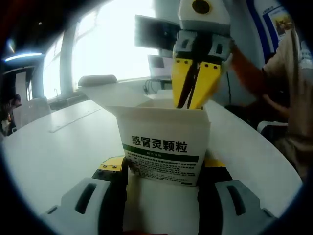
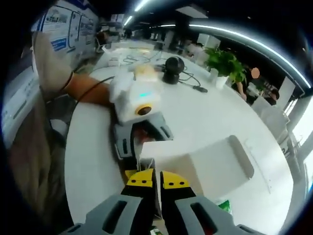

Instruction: Take out ganmaoling bag from box put it on table

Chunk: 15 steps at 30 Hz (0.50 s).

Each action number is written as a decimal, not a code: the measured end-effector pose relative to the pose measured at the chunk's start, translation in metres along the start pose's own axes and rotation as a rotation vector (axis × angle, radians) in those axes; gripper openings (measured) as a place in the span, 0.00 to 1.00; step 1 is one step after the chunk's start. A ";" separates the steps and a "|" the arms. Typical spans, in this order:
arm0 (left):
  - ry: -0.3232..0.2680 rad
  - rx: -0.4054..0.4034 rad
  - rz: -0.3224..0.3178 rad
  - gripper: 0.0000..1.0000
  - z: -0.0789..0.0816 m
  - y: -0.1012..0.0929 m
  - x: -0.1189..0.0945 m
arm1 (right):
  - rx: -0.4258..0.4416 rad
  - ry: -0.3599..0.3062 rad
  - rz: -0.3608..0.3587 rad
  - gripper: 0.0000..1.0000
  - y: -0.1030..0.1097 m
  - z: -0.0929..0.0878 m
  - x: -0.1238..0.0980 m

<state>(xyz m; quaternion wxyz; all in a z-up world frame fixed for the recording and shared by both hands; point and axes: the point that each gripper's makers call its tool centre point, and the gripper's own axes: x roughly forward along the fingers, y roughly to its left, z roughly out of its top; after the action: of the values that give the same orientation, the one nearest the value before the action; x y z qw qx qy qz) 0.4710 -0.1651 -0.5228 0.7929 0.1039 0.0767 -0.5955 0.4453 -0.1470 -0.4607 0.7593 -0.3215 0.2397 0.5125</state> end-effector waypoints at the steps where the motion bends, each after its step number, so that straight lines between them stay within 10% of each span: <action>1: 0.000 0.000 0.000 0.49 0.000 0.000 0.000 | -0.006 -0.001 0.001 0.00 0.000 0.000 0.000; 15: 0.000 -0.001 0.000 0.49 0.000 0.000 0.000 | 0.121 -0.059 0.073 0.00 0.001 0.001 0.001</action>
<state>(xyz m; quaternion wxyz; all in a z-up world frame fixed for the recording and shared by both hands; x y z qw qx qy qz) 0.4708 -0.1652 -0.5224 0.7929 0.1036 0.0769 -0.5955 0.4453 -0.1455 -0.4611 0.7649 -0.2506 0.2594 0.5337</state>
